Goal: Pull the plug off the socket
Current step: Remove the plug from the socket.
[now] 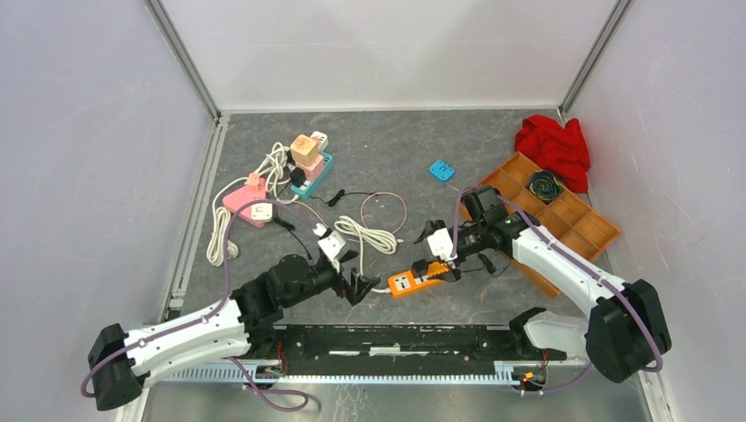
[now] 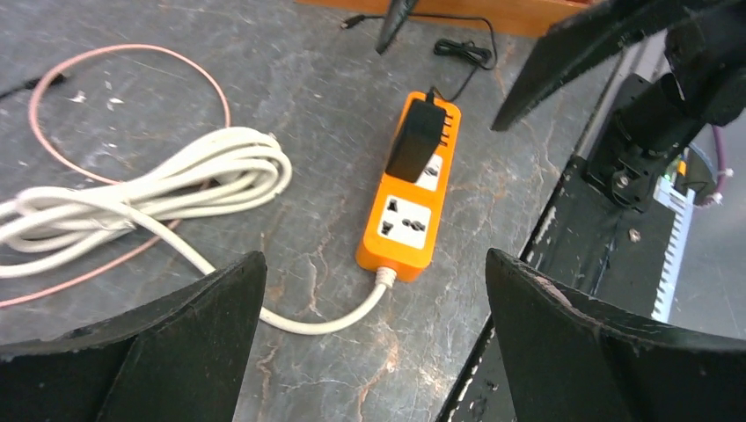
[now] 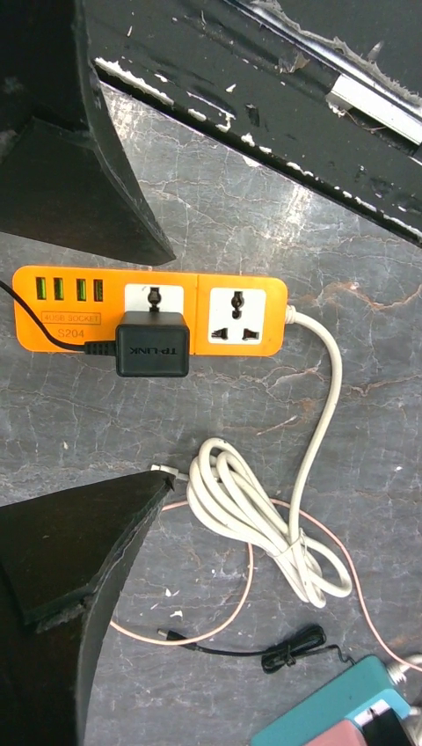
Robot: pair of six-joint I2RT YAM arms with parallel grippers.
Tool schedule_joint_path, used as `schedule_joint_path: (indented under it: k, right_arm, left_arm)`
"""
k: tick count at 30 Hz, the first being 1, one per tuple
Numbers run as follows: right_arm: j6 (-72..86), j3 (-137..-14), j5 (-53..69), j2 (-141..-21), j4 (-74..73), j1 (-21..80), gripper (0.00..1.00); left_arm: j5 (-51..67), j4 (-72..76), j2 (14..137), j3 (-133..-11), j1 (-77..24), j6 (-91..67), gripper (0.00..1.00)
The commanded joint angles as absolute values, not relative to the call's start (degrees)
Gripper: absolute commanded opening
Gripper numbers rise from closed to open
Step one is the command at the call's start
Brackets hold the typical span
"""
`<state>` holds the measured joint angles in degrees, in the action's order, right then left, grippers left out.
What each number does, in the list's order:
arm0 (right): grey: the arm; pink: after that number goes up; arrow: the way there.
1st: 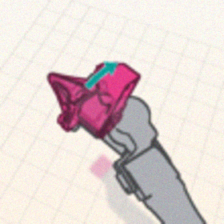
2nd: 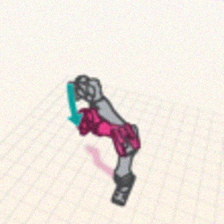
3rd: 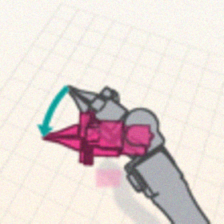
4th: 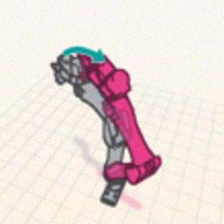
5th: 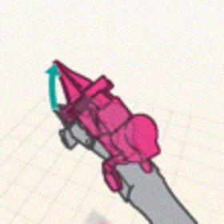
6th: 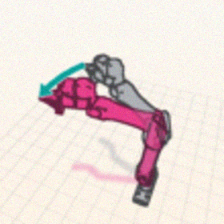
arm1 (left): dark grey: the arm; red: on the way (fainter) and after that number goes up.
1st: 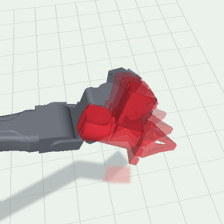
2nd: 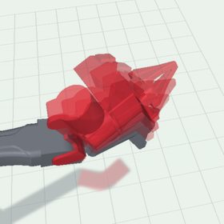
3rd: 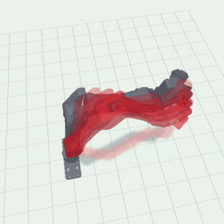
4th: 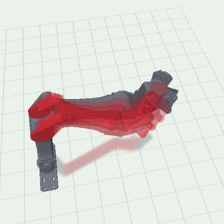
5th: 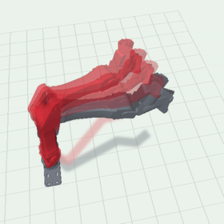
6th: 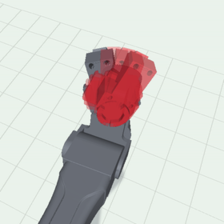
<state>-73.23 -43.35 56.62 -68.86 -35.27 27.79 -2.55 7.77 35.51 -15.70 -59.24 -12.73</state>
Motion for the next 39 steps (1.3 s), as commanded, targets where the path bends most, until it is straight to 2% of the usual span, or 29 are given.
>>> schedule_joint_path:
  k: [1,9,25,39]
  right_arm:
    - [-69.4,-42.8,53.1,-69.9,-30.1,29.6,0.93]
    - [-68.6,-42.7,50.3,-72.4,-29.4,31.9,0.88]
    - [-68.7,-43.2,44.5,-76.6,-29.6,35.3,0.79]
    - [-69.9,-43.6,44.7,-78.0,-30.8,35.7,0.72]
  left_arm:
    - [1.9,26.6,33.3,-8.7,-59.1,-14.8,1.00]
    - [6.5,44.1,40.1,-0.9,-59.2,-8.2,1.00]
    - [11.2,63.5,74.6,-6.0,-62.4,9.2,1.00]
    - [9.3,89.9,98.7,-7.4,-62.5,10.1,0.99]
